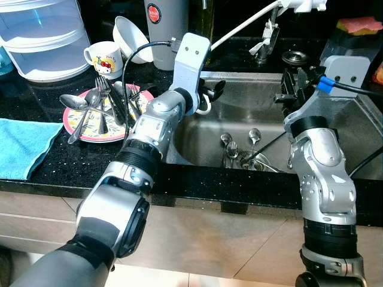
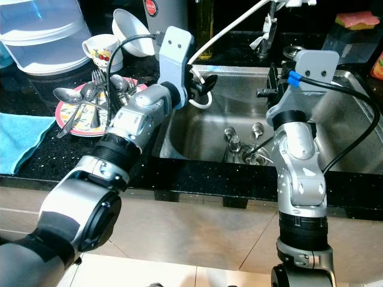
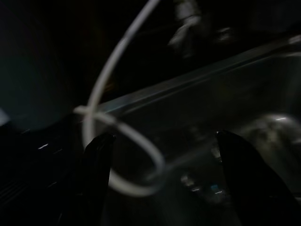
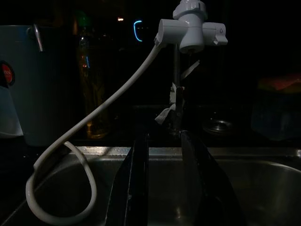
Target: Kitchen organization
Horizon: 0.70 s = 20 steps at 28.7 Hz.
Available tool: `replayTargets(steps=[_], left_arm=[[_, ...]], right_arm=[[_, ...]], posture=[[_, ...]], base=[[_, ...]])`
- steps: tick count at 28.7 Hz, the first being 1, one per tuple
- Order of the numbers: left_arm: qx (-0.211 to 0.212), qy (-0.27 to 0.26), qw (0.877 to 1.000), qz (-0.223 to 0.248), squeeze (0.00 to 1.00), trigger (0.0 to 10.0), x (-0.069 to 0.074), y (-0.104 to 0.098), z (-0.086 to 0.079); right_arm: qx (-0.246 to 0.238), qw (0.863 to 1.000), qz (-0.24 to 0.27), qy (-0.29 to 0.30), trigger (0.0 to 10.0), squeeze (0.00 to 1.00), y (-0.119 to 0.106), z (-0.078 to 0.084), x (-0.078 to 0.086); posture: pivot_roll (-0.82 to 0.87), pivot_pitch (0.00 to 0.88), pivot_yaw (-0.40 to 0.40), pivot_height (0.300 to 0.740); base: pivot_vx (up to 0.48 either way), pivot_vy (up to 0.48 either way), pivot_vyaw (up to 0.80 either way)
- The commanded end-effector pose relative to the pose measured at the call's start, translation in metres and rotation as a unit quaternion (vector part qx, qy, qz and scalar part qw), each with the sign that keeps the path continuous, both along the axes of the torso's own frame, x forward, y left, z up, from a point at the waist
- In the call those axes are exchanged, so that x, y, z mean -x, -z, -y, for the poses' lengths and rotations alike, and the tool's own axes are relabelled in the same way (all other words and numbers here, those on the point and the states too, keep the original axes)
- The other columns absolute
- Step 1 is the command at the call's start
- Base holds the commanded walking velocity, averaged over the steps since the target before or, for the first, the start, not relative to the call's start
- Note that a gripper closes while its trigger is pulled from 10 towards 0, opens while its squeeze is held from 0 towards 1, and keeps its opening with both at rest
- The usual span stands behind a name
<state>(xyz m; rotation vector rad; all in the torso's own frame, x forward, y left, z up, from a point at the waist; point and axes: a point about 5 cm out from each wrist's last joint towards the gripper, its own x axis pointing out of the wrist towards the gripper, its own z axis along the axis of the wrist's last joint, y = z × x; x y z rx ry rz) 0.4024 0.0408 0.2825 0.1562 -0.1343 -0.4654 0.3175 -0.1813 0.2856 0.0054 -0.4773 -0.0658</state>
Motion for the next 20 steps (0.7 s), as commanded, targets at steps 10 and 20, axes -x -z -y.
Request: replayTargets(steps=[10, 20], left_arm=[[0.042, -0.167, 0.985, -0.031, 0.0, 10.0, -0.001, -0.001, -0.057], [0.044, -0.254, 0.965, -0.041, 0.0, 10.0, 0.002, 0.002, -0.09]], right_arm=[[-0.002, 1.0, 0.008, -0.01, 10.0, 0.0, 0.002, -0.002, 0.007], [0.013, 0.998, -0.027, -0.057, 10.0, 0.0, 0.02, -0.017, 0.013]], posture=[[0.01, 0.098, 0.084, 0.74], [0.03, 0.114, 0.08, 0.74]], base=[[0.0, 0.0, 0.0], [0.0, 0.0, 0.0]])
